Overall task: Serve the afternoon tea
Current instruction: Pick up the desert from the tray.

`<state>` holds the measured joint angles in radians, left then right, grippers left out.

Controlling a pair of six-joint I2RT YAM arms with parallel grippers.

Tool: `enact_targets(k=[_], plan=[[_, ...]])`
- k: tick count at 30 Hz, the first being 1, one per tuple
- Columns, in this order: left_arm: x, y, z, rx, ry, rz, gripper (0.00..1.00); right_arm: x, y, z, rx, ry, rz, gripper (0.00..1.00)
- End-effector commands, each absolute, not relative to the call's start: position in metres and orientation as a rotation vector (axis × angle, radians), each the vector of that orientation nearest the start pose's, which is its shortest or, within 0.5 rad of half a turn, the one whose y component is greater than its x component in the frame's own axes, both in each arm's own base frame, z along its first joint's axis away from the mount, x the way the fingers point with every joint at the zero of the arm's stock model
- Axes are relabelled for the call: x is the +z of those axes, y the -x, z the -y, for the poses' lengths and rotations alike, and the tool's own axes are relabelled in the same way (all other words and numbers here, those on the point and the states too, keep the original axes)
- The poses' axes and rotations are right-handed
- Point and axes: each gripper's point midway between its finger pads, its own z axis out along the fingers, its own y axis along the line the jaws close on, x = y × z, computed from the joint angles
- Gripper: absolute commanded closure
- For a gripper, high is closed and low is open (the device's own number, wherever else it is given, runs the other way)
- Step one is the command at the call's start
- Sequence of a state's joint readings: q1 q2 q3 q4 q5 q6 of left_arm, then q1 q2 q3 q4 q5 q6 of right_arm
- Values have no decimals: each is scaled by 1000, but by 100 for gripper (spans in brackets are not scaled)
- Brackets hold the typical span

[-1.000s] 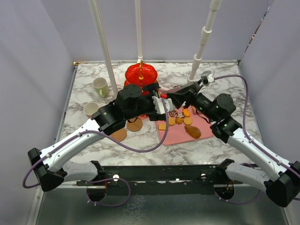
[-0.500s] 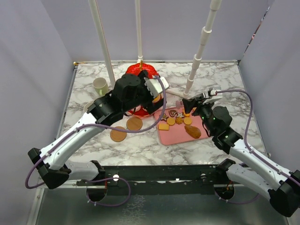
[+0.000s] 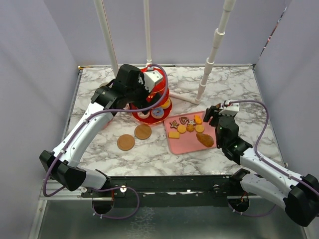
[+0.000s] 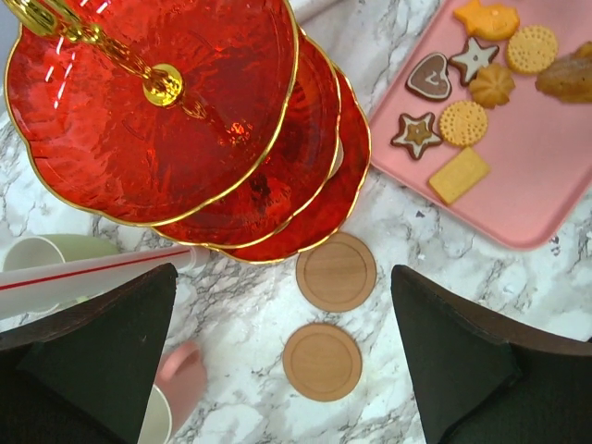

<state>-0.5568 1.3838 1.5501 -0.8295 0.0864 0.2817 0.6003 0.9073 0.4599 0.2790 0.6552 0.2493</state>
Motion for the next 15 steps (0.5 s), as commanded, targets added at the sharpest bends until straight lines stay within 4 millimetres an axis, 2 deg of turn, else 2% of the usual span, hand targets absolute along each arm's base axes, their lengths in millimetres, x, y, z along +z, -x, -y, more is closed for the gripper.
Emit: enact_targets(k=[1,8,15], plan=[[295,-297,191,-235,-1052,-2042,1,193,-320,-74,-24,-339,-1638,30],[292,-297,176,-202,-1043,-2087,1,181,-340,-79,-35,-405,-1654,29],[303,-295,167,-178,-1037,-2047,1,171,-350,-77,-73,-477,-1656,29]])
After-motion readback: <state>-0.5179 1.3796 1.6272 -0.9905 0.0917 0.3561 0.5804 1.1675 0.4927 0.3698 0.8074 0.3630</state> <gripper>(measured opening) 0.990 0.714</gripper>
